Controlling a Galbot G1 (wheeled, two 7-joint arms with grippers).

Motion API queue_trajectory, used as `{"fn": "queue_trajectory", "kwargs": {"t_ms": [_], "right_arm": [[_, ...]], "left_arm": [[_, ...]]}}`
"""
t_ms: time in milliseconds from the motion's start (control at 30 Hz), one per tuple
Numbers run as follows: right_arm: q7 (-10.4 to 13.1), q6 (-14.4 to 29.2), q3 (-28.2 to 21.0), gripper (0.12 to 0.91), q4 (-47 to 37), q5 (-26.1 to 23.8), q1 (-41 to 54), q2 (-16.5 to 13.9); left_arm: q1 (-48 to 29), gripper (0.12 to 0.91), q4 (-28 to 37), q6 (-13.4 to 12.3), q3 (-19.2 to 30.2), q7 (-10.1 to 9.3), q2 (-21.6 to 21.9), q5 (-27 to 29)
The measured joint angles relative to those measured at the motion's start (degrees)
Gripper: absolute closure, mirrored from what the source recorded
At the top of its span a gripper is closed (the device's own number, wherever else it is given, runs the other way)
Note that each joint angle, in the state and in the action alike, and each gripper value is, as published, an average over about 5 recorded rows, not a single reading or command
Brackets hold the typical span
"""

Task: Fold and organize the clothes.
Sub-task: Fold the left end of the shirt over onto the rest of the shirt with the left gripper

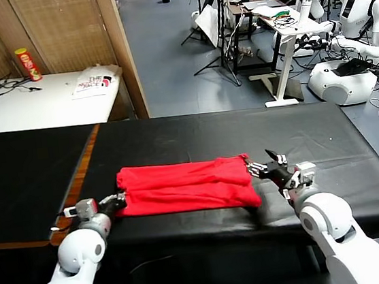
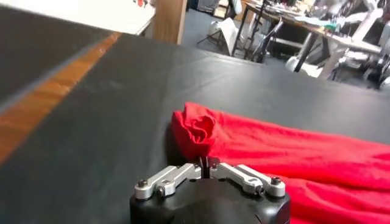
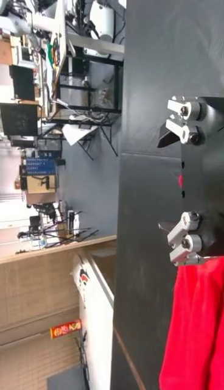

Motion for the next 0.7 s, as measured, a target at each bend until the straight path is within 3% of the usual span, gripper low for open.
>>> {"fn": "queue_trajectory", "kwargs": {"t_ms": [133, 333, 433, 567, 700], "right_arm": [[0.1, 0.0, 0.56, 0.227, 0.49, -0.16, -0.73, 0.41], [0.17, 0.0, 0.84, 0.227, 0.95, -1.1, -1.71, 0.68], [0.17, -0.03, 0.92, 0.227, 1.2, -1.79, -2.31, 0.95], [0.18, -0.07, 1.35, 0.227, 1.37, -2.62, -3.16, 1.39], [0.17, -0.07, 1.93, 0.227, 1.48, -2.97, -3.8, 1.57]], "left_arm": [[0.27, 0.876, -0.22, -1.39, -0.66, 0.39, 4.79, 7.12], [0.86, 0.876, -3.19, 1.91, 0.27, -1.11, 9.03, 8.22], [1.18, 0.876, -6.29, 5.06, 1.94, -3.27, 7.72, 4.65], [0.49, 0.876, -10.63, 9.3, 5.3, -7.73, 3.59, -4.48], [-0.97, 0.876, -12.44, 10.61, 8.93, -11.07, -1.52, -13.35]]}}
